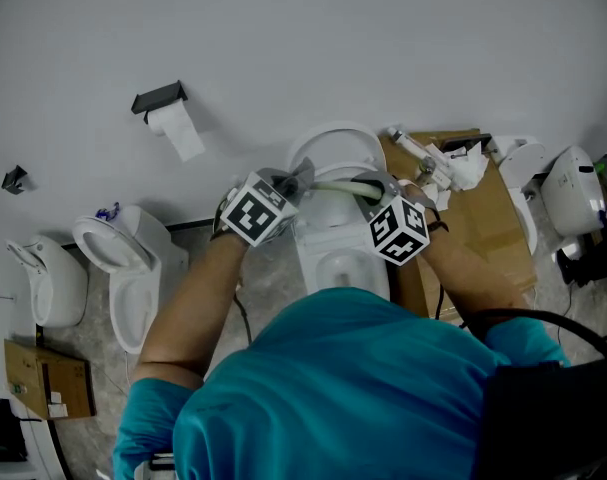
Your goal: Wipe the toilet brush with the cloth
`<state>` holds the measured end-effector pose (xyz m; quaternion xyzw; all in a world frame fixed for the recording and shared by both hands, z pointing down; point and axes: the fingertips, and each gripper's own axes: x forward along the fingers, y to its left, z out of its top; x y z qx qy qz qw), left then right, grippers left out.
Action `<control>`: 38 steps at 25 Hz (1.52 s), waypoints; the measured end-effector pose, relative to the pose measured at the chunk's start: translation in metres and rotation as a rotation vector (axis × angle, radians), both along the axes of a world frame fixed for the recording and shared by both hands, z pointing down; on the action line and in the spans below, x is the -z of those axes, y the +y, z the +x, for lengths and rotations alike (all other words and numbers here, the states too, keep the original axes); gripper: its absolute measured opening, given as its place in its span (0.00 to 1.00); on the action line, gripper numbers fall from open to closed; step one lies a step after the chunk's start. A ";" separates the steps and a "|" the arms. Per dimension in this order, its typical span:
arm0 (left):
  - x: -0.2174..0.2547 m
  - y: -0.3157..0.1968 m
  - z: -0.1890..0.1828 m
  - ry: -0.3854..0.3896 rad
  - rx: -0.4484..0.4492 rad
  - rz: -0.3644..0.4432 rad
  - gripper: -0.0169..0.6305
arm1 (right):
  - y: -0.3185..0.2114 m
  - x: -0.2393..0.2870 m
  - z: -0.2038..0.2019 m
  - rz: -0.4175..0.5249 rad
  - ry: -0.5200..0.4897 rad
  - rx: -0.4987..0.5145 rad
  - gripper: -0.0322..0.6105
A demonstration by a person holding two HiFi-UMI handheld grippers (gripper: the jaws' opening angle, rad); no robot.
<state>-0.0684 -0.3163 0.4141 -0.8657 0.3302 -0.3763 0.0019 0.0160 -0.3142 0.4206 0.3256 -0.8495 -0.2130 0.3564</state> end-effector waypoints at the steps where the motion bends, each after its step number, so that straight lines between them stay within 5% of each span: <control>1: -0.002 -0.002 -0.006 0.000 0.012 -0.007 0.06 | -0.001 0.001 0.001 0.000 -0.005 -0.002 0.05; 19: -0.039 -0.028 -0.089 -0.084 0.198 -0.048 0.06 | 0.006 0.015 0.019 0.008 -0.055 0.003 0.05; 25: -0.029 -0.027 -0.090 -0.025 0.222 -0.007 0.06 | 0.005 0.012 0.024 -0.009 -0.049 -0.016 0.05; 28: -0.007 -0.023 -0.087 0.063 0.225 0.048 0.06 | 0.002 0.007 0.032 -0.028 -0.042 -0.037 0.05; 32: 0.024 -0.002 -0.081 0.284 0.200 0.093 0.06 | 0.000 -0.007 0.049 -0.090 -0.065 -0.081 0.05; 38: 0.037 0.037 -0.106 0.632 0.230 0.090 0.06 | -0.009 -0.024 0.098 -0.236 -0.254 -0.226 0.05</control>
